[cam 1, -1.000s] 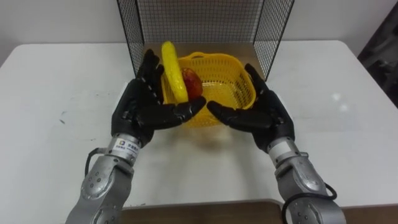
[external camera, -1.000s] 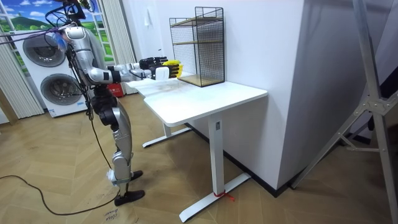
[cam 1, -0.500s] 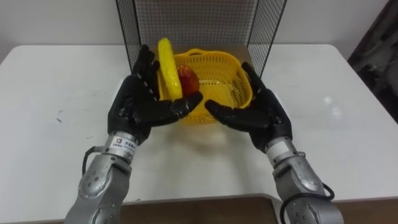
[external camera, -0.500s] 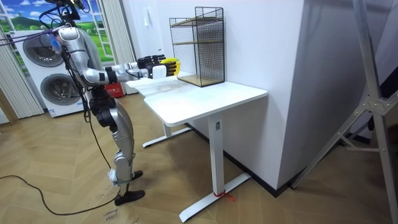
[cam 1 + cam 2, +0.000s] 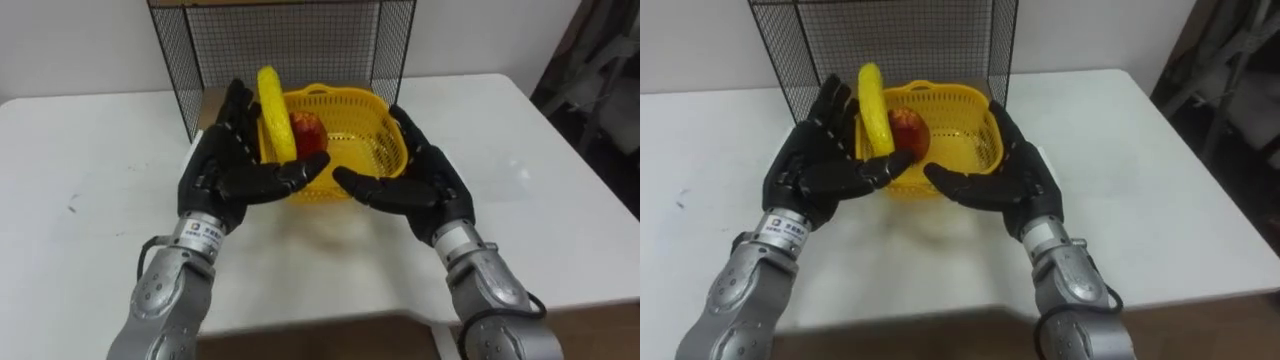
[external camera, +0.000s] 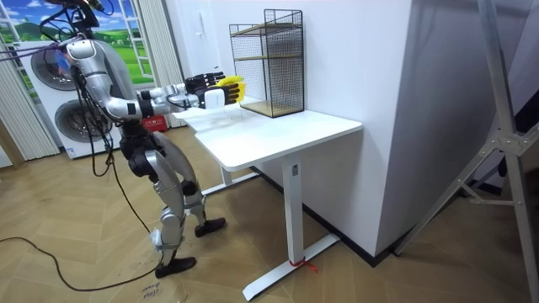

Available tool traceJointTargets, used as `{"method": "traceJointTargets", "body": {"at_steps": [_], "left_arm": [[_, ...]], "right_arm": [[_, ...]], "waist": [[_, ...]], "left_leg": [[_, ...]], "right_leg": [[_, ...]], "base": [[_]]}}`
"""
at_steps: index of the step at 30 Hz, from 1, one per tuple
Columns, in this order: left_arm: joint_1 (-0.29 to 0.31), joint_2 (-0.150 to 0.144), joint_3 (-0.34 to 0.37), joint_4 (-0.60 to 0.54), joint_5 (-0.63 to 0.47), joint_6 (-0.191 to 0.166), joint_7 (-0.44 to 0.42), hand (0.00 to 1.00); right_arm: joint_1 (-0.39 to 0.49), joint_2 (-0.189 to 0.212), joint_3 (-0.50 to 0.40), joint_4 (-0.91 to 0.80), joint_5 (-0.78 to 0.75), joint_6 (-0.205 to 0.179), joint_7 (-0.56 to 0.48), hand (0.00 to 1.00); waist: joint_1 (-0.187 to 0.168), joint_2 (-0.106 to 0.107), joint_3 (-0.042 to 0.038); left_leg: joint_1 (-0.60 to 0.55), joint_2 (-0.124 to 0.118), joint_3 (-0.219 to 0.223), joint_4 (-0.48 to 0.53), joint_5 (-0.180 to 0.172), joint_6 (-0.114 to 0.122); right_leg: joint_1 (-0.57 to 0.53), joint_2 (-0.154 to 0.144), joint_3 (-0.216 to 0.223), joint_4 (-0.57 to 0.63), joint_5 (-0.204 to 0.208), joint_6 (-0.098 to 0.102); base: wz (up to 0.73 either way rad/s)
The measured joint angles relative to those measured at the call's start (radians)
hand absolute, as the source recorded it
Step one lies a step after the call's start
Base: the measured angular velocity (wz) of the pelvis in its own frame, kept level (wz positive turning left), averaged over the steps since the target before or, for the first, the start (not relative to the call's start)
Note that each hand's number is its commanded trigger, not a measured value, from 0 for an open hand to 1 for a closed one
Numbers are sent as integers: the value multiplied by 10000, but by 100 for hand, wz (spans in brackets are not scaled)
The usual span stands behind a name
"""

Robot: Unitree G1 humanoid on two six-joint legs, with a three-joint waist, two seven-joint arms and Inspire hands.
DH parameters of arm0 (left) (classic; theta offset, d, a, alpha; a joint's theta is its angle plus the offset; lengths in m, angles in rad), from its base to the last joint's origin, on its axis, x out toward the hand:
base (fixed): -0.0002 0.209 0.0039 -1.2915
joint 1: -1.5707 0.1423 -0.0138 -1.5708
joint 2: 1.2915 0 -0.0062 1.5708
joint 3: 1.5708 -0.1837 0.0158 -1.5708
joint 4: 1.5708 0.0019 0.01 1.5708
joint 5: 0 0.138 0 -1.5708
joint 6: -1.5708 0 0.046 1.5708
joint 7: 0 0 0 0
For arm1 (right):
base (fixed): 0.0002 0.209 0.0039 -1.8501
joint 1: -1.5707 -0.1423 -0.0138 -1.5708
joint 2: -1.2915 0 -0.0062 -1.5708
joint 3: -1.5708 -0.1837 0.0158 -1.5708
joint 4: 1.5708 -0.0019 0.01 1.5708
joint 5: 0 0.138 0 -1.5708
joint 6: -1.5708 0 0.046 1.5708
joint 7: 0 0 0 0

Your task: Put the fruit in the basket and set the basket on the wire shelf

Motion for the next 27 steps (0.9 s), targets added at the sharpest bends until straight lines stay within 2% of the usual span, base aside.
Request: {"method": "traceJointTargets", "body": {"at_steps": [1,2,3,4,6,7,8,9,10,11,12,13,14,15,16,17,18,19,20,21,22,23,25,26,27], "left_arm": [[1,4,0,1,-5,0,0,0],[7,11,-22,2,-100,1,0,0],[10,58,-27,2,-142,2,0,0],[4,57,-48,2,-137,2,0,0],[1,41,-175,1,-162,-4,0,0],[-5,20,-165,1,-162,-8,0,0],[-9,-18,-148,5,-163,-12,1,0],[-11,-9,-152,4,-152,-12,1,0],[-13,-15,-126,4,-151,-12,1,0],[-65,-31,-115,4,-143,-17,2,0],[-123,-7,-99,3,-160,-32,11,0],[-136,-3,-95,3,-159,-32,24,0],[-135,9,-120,3,-163,-33,33,0],[-201,7,-123,-3,-172,-36,127,0],[-329,9,-109,-3,-170,-46,209,0],[-631,11,-92,0,-167,-66,401,0],[-834,0,-93,-1,-201,-92,485,0],[-889,5,-91,0,-201,-109,500,0],[-908,4,-92,0,-189,-128,502,0],[-897,-6,-100,4,-184,-124,502,0],[-877,-17,-99,36,-177,-122,502,0],[-858,-22,-111,68,-182,-99,506,0],[-843,-9,-119,114,-176,-59,517,0],[-816,-7,-129,160,-177,21,543,0],[-782,-6,-131,160,-159,85,558,0]], "right_arm": [[-1,17,-1,-6,16,0,0,0],[0,5,7,-18,29,0,0,0],[0,1,-19,-17,22,19,-2,0],[-1,0,-23,-23,27,19,-2,0],[-3,-57,-64,-68,84,19,-45,0],[-5,-56,-59,-98,79,19,-67,0],[-31,-46,-42,-123,83,18,-159,0],[-27,-12,-21,-119,42,19,-280,0],[-34,10,-21,-125,6,19,-316,0],[-73,45,-28,-169,-71,16,-368,0],[-200,47,-28,-174,-135,-1,-373,0],[-232,46,-26,-173,-144,-33,-373,0],[-230,27,-29,-173,-204,-108,-373,0],[-248,8,-38,-196,-219,-159,-374,0],[-308,-16,-74,-235,-221,-184,-374,0],[-529,-7,-95,-249,-200,-199,-373,0],[-618,1,-119,-248,-193,-199,-373,0],[-632,-15,-121,-248,-226,-199,-373,0],[-621,-77,-99,-248,-304,-199,-372,0],[-611,-119,-79,-243,-431,-198,-372,0],[-594,-163,-79,-235,-457,-196,-371,0],[-592,-214,-79,-225,-445,-163,-371,0],[-582,-212,-156,-222,-445,-141,-370,0],[-566,-207,-193,-223,-456,-108,-369,0],[-565,-209,-209,-248,-443,-63,-368,0]], "waist": [[11,-56,30],[56,-80,80],[9,-155,110],[-33,-159,109],[-26,-113,100],[2,-134,96],[-18,-133,107],[-70,-149,127],[-50,-172,139],[-30,-170,141],[-42,-105,174],[-48,-57,205],[-46,70,217],[-35,193,237],[-13,230,277],[-20,312,380],[-3,356,408],[3,374,417],[-51,400,413],[-98,419,416],[-181,506,408],[-265,669,343],[-295,685,310],[-314,669,252],[-313,613,110]], "left_leg": [[11,-64,-1,85,52,81],[-27,-97,-10,353,239,343],[-88,-249,-30,638,-22,416],[-148,-273,-29,815,-163,448],[-254,-635,154,1390,-812,702],[-258,-760,242,1487,-936,798],[-239,-988,310,1716,-1170,959],[-107,-1170,366,1910,-1392,1100],[-14,-1224,473,2000,-1514,1169],[87,-1302,538,2224,-1798,1261],[198,-1300,533,2397,-2073,1335],[285,-1289,492,2432,-2172,1358],[486,-1262,357,2416,-2327,1413],[647,-1251,187,2304,-2443,1474],[604,-1238,159,2308,-2463,1488],[488,-1199,139,2312,-2467,1510],[384,-1182,135,2319,-2457,1523],[372,-1176,130,2326,-2456,1523],[372,-1170,115,2356,-2456,1523],[404,-1173,120,2377,-2462,1511],[420,-1136,40,2383,-2470,1479],[397,-1026,-122,2301,-2372,1380],[608,-882,-202,1953,-2211,1212],[842,-808,-240,1701,-2104,1133],[993,-751,-258,1473,-2035,1098]], "right_leg": [[57,-22,18,-14,-38,21],[153,-37,51,-11,-108,-55],[284,-166,54,-34,-251,21],[323,-244,33,-15,-328,64],[452,-654,20,248,-719,333],[426,-799,9,501,-860,399],[247,-1031,-57,1368,-991,606],[-86,-1323,-176,2565,-876,792],[-262,-1452,-177,3115,-734,903],[-546,-1602,-190,4092,-349,978],[-832,-1661,-248,4775,168,952],[-888,-1637,-262,5006,483,919],[-995,-1559,-266,5341,1156,946],[-1197,-1488,-293,5620,1422,964],[-1422,-1451,-302,5680,1322,949],[-1981,-1371,-274,5630,847,804],[-2482,-1233,-290,5189,434,760],[-2624,-1162,-288,4794,269,736],[-2692,-1028,-235,3627,116,703],[-2646,-944,-226,2363,153,607],[-2559,-885,-294,2208,274,529],[-2402,-742,-490,1742,569,453],[-2141,-567,-603,1144,889,347],[-1902,-490,-658,775,979,350],[-1731,-411,-649,479,1106,339]], "base": [[-15],[-9],[0],[17],[9],[0],[18],[22],[26],[19],[17],[13],[10],[9],[10],[8],[9],[12],[11],[14],[14],[8],[-5],[-12],[-12]]}}
